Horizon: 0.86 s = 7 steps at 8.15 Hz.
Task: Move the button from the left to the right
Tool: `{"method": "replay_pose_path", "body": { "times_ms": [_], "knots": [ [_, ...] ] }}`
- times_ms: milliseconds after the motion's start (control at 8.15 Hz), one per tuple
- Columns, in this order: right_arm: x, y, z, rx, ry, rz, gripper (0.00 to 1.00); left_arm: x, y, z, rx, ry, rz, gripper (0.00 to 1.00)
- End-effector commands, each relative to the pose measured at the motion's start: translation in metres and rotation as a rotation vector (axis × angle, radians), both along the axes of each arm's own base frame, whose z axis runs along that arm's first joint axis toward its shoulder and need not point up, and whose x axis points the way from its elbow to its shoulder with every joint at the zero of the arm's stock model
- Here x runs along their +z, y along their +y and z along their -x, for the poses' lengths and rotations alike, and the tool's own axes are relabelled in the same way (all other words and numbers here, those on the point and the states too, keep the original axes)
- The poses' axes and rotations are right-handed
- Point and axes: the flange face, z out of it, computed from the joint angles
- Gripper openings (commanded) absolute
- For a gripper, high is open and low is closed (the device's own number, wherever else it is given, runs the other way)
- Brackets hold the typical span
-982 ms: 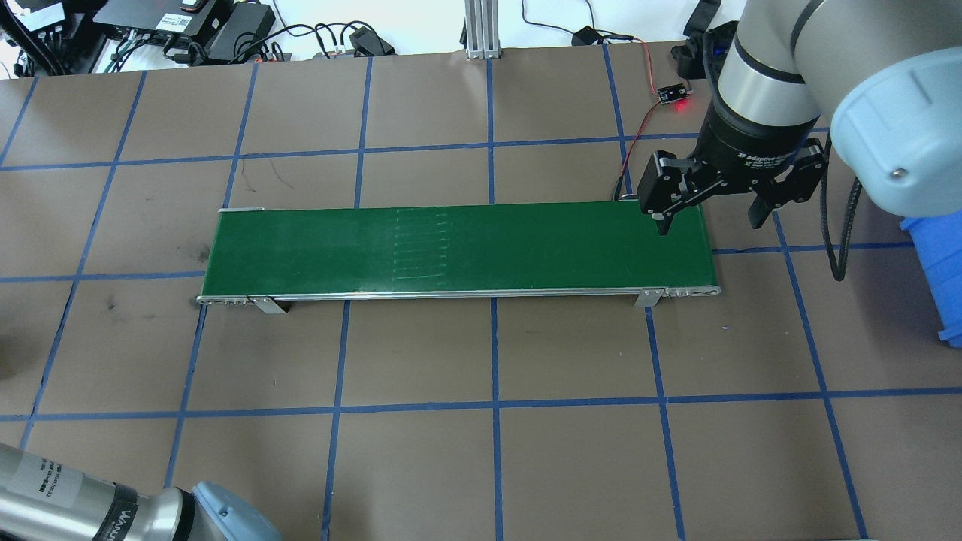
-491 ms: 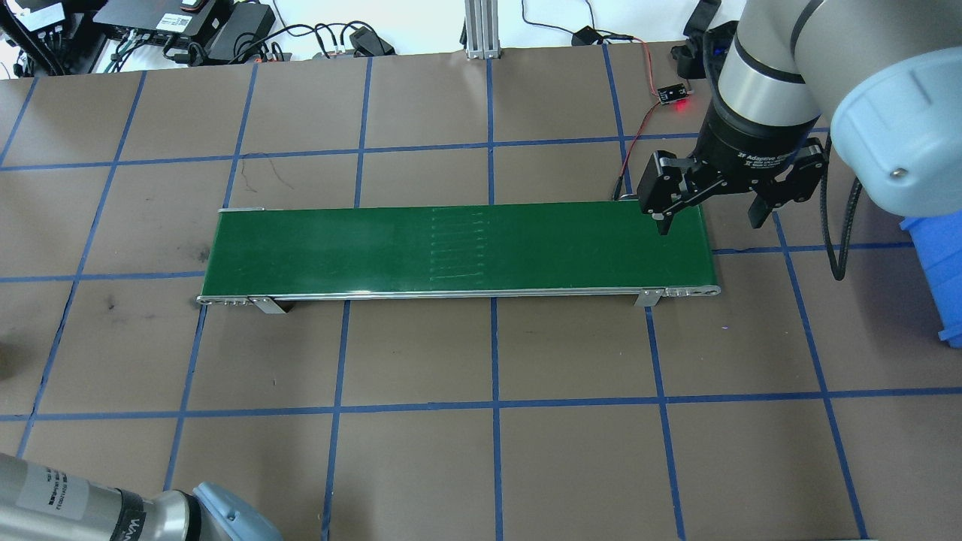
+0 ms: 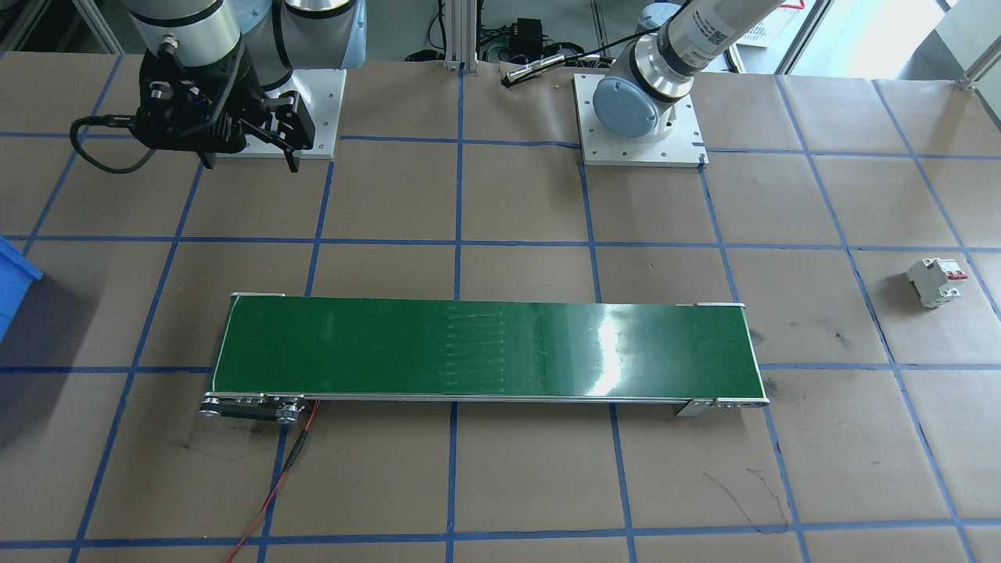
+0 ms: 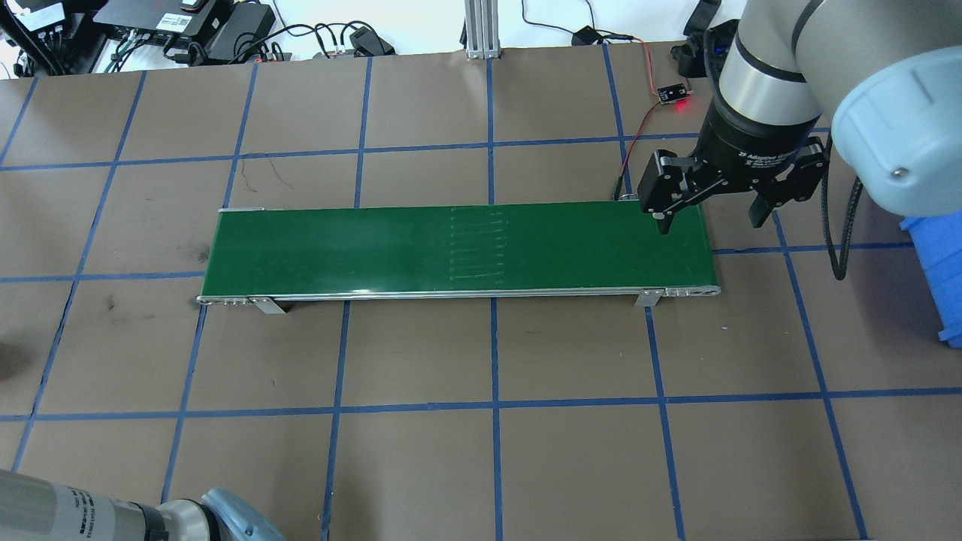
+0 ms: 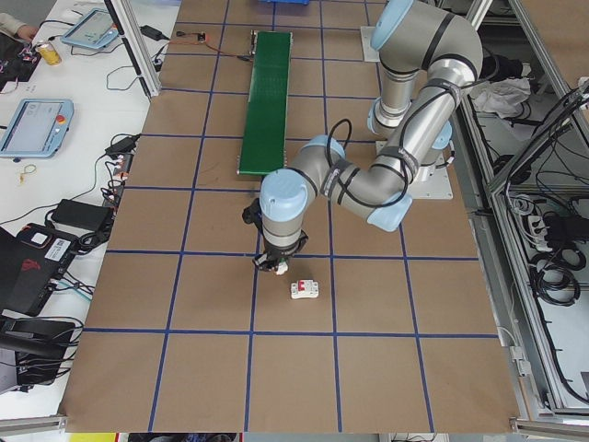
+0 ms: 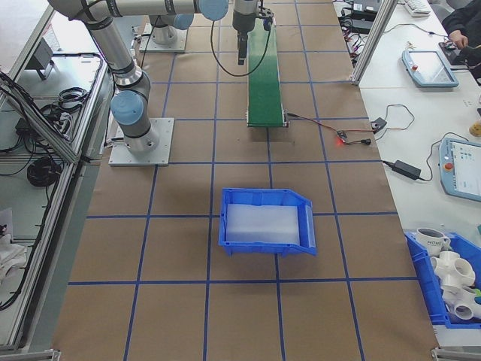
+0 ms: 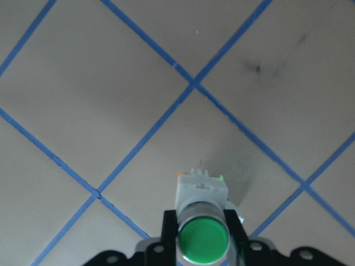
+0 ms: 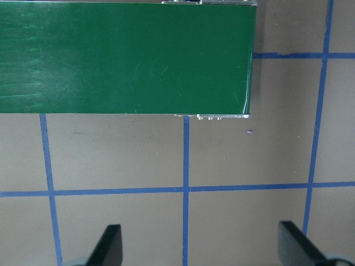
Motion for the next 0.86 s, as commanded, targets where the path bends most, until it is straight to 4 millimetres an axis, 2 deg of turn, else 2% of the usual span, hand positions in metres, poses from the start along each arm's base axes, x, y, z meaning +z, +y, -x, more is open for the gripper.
{"method": "replay_pose_path", "body": {
  "times_ms": [0, 123, 245, 368, 491, 613, 736],
  "knots": [
    [0.0, 0.0, 0.0, 0.0, 0.0, 0.0, 1.0, 0.039, -0.043, 0.11, 0.385, 0.013, 0.033, 0.0],
    [0.0, 0.0, 0.0, 0.0, 0.0, 0.0, 1.0, 0.038, -0.058, 0.157, 0.442, 0.013, 0.025, 0.0],
    [0.0, 0.0, 0.0, 0.0, 0.0, 0.0, 1.0, 0.03, -0.068, 0.191, 0.487, 0.021, 0.021, 0.0],
    [0.0, 0.0, 0.0, 0.0, 0.0, 0.0, 1.0, 0.018, -0.076, 0.212, 0.616, 0.04, 0.006, 0.0],
    [0.0, 0.0, 0.0, -0.002, 0.0, 0.0, 1.0, 0.01, -0.085, 0.244, 0.671, 0.049, -0.007, 0.0],
    [0.0, 0.0, 0.0, 0.0, 0.0, 0.0, 1.0, 0.013, -0.088, 0.265, 0.599, 0.04, -0.009, 0.0],
    [0.0, 0.0, 0.0, 0.0, 0.001, 0.0, 1.0, 0.011, -0.09, 0.276, 0.397, 0.017, -0.024, 0.0]
  ]
}}
